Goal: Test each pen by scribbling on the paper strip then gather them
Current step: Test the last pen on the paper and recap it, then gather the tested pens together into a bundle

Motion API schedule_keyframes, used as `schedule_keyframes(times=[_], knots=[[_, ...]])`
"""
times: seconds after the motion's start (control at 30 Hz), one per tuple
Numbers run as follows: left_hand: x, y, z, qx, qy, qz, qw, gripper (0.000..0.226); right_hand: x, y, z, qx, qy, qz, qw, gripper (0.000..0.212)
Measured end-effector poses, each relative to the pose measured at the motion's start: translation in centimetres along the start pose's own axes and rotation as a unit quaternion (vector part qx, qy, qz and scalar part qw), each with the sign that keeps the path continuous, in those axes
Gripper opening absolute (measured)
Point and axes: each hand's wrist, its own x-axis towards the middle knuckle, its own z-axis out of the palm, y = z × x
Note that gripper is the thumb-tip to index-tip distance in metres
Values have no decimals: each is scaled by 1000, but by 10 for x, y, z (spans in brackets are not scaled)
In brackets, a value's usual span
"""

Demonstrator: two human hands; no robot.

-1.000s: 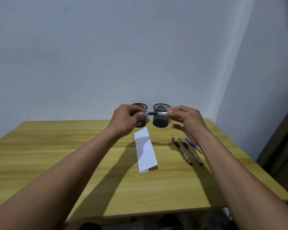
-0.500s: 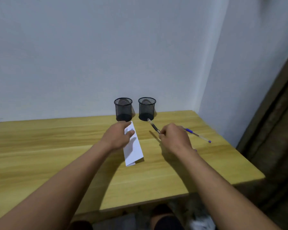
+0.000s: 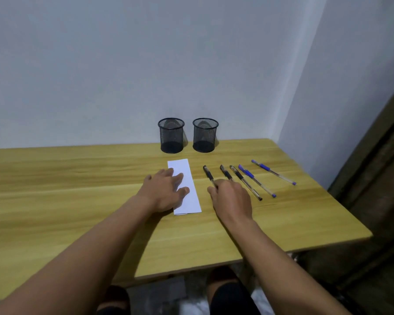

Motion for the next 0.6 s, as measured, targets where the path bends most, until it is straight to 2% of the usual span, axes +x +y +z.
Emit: schedule_keyframes(times=[0.33, 0.6], knots=[[3, -7, 5, -21, 22, -4, 1000, 63, 0, -4, -4, -2, -16, 27, 1000, 25], [8, -7, 3, -59, 71, -10, 996, 54, 1, -7, -17, 9, -3, 18, 1000, 31]])
